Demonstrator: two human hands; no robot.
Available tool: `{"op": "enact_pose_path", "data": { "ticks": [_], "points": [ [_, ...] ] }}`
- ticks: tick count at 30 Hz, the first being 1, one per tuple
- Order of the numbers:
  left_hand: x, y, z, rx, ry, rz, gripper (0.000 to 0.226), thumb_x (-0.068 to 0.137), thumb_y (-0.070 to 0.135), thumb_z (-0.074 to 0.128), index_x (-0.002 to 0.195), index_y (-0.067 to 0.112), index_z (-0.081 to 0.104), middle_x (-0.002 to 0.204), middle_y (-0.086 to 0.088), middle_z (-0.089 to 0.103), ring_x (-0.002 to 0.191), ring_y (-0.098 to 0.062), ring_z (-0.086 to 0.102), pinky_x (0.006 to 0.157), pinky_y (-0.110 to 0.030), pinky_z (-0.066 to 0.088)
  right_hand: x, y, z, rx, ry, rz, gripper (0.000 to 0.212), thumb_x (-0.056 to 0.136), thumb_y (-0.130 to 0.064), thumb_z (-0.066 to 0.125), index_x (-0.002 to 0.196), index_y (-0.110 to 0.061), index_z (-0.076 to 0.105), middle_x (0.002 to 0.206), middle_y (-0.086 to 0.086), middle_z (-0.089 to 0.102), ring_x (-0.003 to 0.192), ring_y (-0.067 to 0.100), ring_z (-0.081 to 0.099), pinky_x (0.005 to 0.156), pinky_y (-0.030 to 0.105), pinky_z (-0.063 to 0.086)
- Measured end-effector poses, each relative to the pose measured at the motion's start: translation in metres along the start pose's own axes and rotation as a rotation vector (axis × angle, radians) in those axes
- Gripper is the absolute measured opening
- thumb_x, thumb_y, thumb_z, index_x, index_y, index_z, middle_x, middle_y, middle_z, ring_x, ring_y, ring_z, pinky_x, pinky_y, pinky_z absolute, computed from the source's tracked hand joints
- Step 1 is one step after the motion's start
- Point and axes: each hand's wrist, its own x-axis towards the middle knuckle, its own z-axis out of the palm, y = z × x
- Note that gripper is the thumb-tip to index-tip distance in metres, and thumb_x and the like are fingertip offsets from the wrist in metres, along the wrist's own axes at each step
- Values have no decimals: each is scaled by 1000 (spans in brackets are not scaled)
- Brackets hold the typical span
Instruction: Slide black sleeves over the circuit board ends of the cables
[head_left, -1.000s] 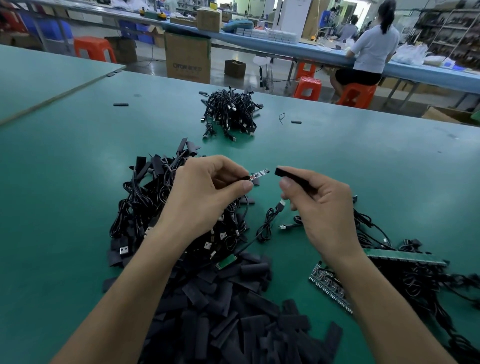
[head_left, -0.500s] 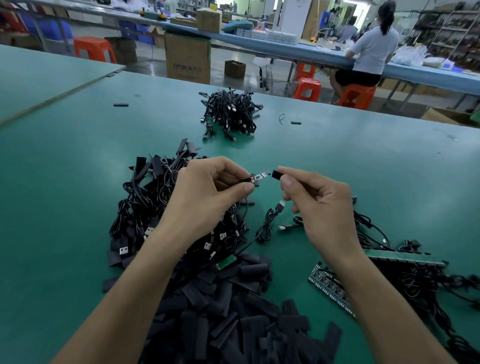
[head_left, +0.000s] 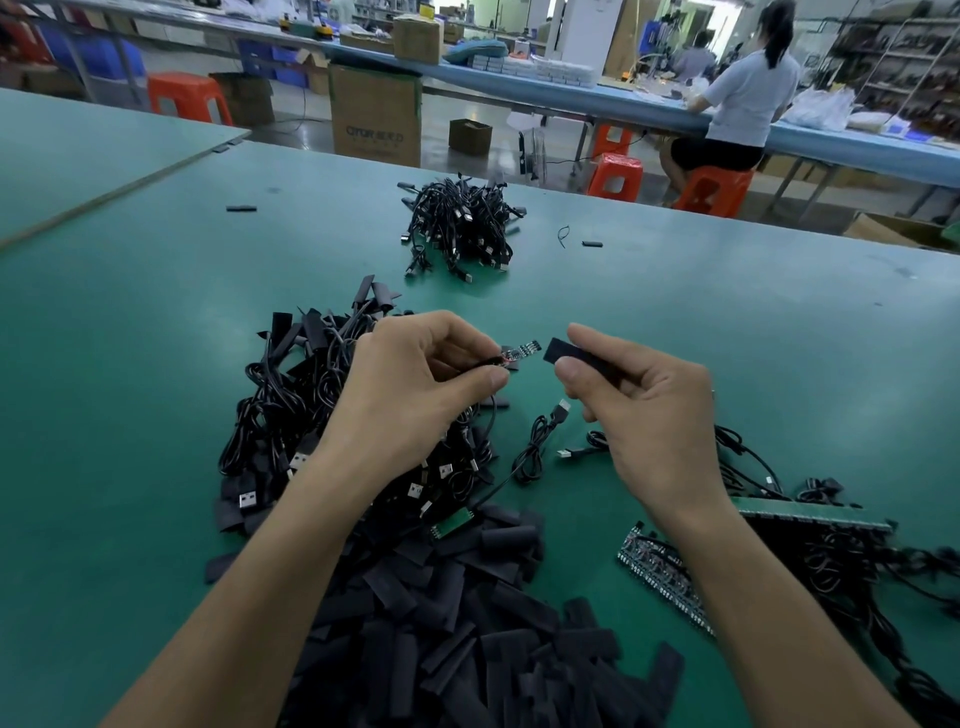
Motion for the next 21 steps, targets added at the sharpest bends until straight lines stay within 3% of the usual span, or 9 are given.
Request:
{"op": "enact_pose_path", "data": {
  "ticks": [2,6,8,13,18,21],
  "points": [
    [0,0,0,-4,4,-1,14,78,14,85,85,21,75,78,2,75,74,-15,71,72,-25,58,-1,0,1,-29,6,-6,28,82,-22,77,109,-31,73,95,-17,75,72,-5,67,71,11,51],
    [0,1,0,1,3,-2,14,78,15,85,87,20,75,79,2,76,76,-16,72,74,-29,59,-3,-5,2,-177,9,-49,45,78,-47,67,117,-26,72,98,-25,71,81,-5,69,77,14,53],
    [0,1,0,-5,4,-4,15,77,14,86,86,19,75,78,1,76,75,-16,72,73,-29,59,-2,-7,2,-256,-3,-101,47,80,-51,64,115,-22,74,97,-23,70,87,-7,67,79,9,50],
    [-1,2,1,-22,9,-23,22,75,15,88,92,20,76,73,3,74,63,-6,67,62,-14,50,-2,-11,2,-418,13,-238,28,89,-40,63,101,-20,79,90,-10,75,85,-2,66,74,4,44],
    [0,1,0,-14,20,-47,33,74,19,89,104,21,76,77,-1,75,67,-8,69,65,-14,50,-1,-13,-1,-455,-44,-164,34,86,-38,73,117,-23,74,94,-14,68,86,-7,62,77,7,46],
    [-1,1,0,-4,22,-46,29,74,20,89,99,24,77,77,0,74,68,-8,69,65,-14,51,0,-10,-2,-430,-47,-153,29,85,-34,76,113,-25,75,95,-15,71,79,-9,62,76,9,47]
  ]
}}
